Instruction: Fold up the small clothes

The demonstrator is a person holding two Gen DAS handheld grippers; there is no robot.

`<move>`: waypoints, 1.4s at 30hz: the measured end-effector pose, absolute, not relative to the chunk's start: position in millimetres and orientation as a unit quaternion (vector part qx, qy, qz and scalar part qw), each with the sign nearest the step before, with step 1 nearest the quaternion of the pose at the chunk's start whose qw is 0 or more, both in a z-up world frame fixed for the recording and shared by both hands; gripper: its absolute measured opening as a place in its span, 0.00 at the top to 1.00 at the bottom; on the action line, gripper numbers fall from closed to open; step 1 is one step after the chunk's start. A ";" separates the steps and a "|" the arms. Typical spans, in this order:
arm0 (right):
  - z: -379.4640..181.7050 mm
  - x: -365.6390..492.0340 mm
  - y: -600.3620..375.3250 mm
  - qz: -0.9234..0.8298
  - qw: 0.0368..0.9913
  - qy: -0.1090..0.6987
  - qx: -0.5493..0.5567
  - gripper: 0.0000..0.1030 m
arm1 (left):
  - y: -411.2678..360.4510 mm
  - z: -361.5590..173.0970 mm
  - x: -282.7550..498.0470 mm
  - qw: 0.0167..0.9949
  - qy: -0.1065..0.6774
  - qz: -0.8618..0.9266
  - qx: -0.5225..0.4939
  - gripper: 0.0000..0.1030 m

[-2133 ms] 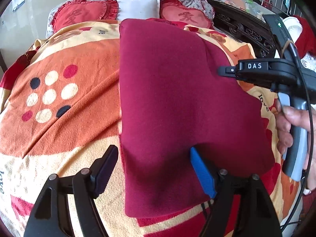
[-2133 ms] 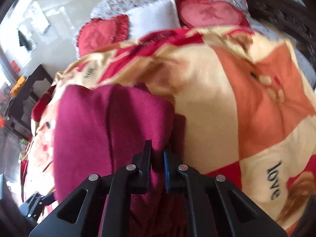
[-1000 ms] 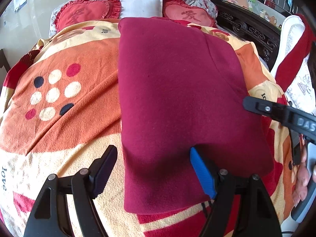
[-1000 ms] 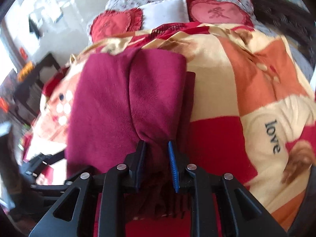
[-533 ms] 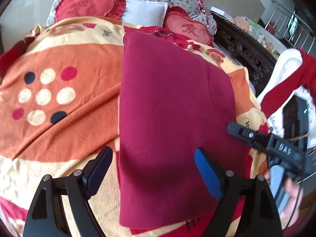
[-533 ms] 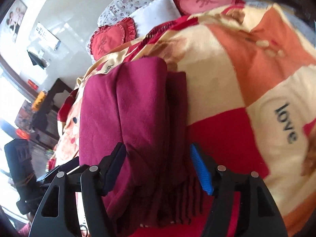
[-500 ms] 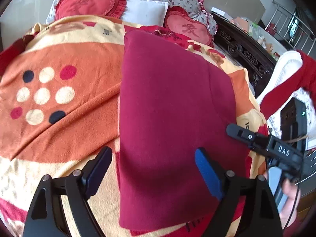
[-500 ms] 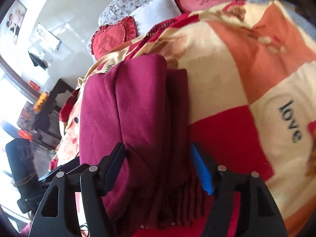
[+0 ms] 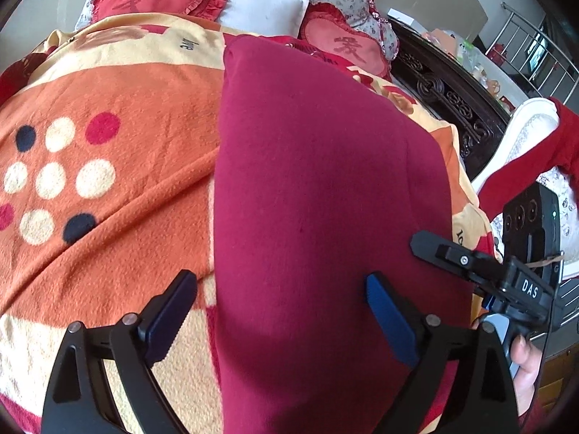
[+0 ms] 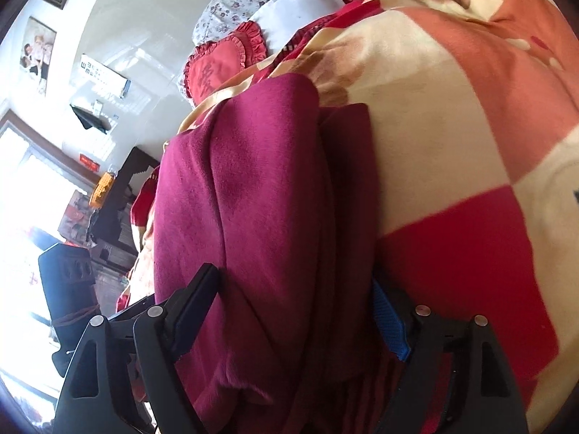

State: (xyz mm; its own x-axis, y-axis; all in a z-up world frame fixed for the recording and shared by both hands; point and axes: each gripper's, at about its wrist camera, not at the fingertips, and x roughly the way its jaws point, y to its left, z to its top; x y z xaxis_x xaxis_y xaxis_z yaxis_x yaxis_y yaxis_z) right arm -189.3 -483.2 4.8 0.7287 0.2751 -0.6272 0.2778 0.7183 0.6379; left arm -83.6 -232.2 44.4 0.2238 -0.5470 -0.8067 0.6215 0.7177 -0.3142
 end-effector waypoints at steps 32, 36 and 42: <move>62.7 -197.4 -433.7 -0.004 0.886 0.350 0.303 0.80 | -207.6 78.8 -106.3 0.786 0.478 -0.388 0.051 0.52; 70.1 -200.2 -411.7 0.019 0.881 0.357 0.311 0.80 | -174.3 92.5 -114.0 0.786 0.483 -0.381 0.058 0.52; 63.6 -205.2 -369.5 0.074 0.855 0.376 0.348 0.80 | -111.6 106.9 -136.0 0.796 0.489 -0.348 0.081 0.51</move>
State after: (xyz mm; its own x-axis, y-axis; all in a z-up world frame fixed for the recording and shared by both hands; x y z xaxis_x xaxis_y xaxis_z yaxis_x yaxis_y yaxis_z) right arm -205.2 -369.5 63.6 0.7056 0.3892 -0.5921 0.1354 0.7461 0.6519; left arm -136.0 -111.6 106.9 0.2795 -0.4746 -0.8346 0.6329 0.7448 -0.2115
